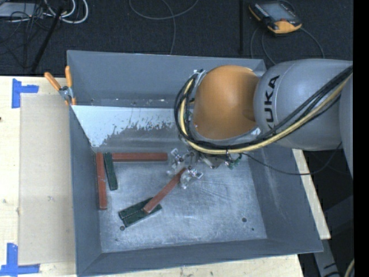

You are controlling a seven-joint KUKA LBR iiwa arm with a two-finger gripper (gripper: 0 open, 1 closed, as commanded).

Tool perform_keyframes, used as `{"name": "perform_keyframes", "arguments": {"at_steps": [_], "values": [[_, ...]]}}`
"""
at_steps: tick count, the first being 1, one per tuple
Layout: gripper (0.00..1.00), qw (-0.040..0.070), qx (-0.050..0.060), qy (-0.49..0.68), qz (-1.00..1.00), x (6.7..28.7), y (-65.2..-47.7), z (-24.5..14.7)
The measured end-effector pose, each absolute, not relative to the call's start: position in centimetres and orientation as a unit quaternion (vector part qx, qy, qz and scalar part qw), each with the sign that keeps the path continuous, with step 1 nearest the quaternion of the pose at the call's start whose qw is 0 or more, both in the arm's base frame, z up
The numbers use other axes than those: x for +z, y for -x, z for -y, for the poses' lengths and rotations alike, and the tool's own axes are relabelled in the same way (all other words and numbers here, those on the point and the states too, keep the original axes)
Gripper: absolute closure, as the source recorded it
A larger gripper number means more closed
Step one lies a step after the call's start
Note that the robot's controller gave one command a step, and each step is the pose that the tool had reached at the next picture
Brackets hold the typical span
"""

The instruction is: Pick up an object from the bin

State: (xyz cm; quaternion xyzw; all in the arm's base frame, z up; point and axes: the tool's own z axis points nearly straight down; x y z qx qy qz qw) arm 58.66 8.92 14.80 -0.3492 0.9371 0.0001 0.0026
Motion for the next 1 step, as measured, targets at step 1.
{"name": "perform_keyframes", "arguments": {"at_steps": [1], "values": [[1.00,0.004,-0.001,0.347,-0.938,32.50,-57.47,-6.24]]}}
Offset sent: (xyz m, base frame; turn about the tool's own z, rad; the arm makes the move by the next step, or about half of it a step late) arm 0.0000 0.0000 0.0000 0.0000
